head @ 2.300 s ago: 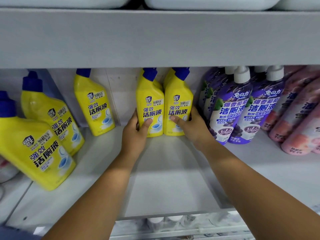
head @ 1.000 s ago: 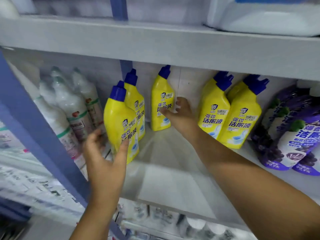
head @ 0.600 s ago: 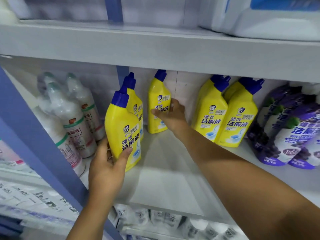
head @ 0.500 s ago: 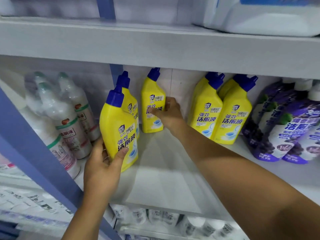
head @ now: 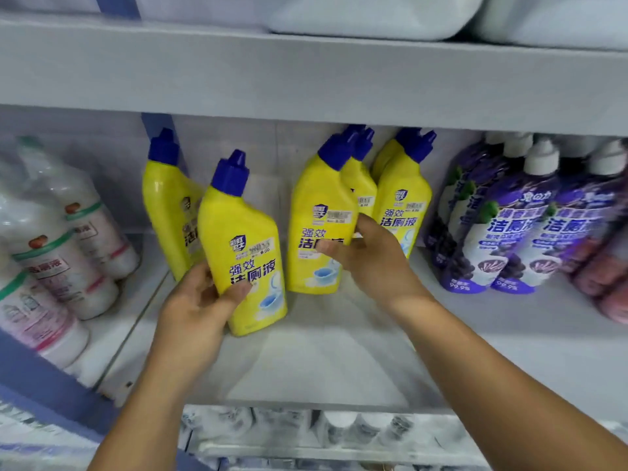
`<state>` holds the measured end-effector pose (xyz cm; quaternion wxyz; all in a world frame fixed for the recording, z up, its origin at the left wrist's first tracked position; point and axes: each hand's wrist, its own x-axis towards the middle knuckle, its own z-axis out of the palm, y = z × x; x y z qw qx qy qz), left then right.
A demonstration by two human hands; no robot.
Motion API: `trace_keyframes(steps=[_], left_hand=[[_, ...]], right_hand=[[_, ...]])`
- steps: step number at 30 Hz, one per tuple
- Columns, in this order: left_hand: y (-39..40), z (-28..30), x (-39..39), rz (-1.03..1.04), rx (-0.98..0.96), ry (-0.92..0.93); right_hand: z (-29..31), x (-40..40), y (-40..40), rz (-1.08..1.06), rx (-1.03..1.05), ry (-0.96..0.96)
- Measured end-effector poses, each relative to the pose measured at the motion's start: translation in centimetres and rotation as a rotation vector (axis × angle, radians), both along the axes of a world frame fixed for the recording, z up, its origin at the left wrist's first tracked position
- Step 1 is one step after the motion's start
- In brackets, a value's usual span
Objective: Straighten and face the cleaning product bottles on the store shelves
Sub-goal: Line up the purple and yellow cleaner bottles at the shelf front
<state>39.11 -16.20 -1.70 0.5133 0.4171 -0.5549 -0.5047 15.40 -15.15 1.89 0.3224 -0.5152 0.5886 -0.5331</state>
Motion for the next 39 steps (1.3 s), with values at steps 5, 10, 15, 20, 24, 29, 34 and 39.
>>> trace_keyframes(steps=[5,10,15,20,24,29,34,39], left_hand=[[-1.4,0.3,-6.1,-0.147,-0.051,-0.032],[-2.7,-0.7,-9.8,-0.190,-0.021,-0.059],[-3.4,-1.1,-11.7,-0.218,-0.043,-0.090],[-3.9,-0.5,-12.0,-0.156,-0.152,-0.332],[-4.2,0.1,-12.1,-0.043,-0.222,-0.375],[-4.2,-0.2,-12.7,-0.005,-0.254,-0.373],[-4.3,-0.3,-13.1,0.015,-0.248,-0.348],[-4.6,-0.4,-13.2,0.005,-0.190,-0.314]], right_hand=[[0.1,-7.4,4.6,-0.157,-0.015,0.021],[-1.1,-11.3,5.8,-0.264,-0.032,-0.022],[-2.2,-11.6,5.5,-0.254,-0.032,0.016],[-2.9,-11.2,4.4,-0.262,-0.039,0.067],[-3.3,-10.9,4.0,-0.261,-0.026,0.068],[-3.4,-10.6,2.9,-0.235,-0.028,0.009],[-4.1,-10.4,2.0,-0.244,-0.053,0.013],[-4.2,-10.1,1.6,-0.277,-0.025,0.023]])
